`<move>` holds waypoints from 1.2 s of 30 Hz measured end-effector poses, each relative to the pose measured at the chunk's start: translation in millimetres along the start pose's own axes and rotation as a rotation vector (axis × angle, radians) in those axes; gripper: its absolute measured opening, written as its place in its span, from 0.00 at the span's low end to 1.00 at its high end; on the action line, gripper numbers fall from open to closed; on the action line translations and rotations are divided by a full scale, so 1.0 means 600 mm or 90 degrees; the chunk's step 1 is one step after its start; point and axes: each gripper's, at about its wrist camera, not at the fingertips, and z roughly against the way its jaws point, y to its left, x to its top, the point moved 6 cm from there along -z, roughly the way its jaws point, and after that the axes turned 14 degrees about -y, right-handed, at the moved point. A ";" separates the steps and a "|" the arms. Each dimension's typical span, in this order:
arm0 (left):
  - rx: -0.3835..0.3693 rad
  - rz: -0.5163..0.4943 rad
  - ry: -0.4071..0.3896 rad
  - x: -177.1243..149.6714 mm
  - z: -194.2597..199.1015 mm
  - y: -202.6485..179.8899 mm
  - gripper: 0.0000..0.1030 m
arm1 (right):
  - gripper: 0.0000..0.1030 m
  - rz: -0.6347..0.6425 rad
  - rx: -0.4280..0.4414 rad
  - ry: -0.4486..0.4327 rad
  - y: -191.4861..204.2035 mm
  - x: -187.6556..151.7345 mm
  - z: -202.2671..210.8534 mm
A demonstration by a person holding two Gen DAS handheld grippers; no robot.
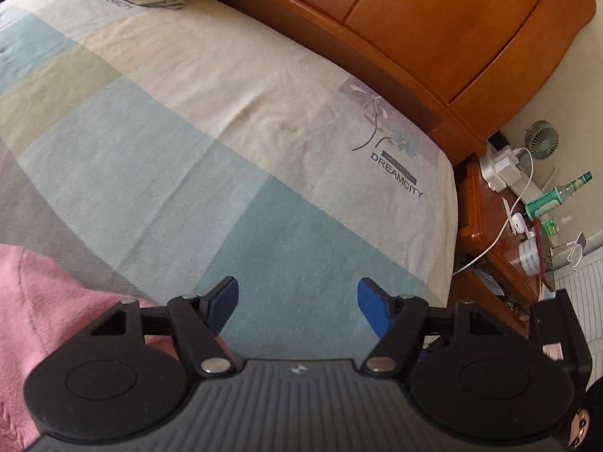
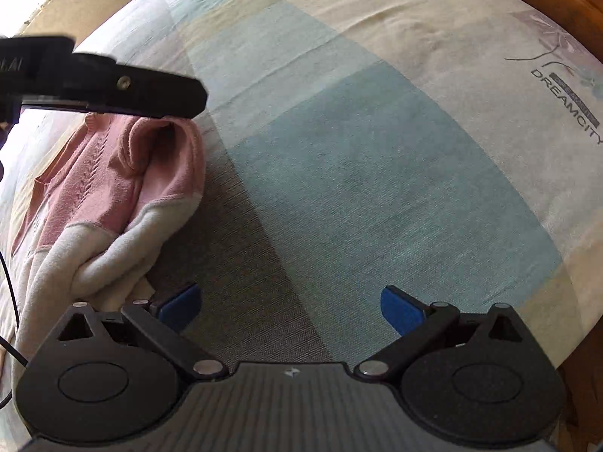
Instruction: Fold clothes
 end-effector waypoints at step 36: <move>0.337 0.075 0.162 -0.226 0.285 0.348 0.74 | 1.00 0.215 0.197 0.050 0.226 0.008 -0.089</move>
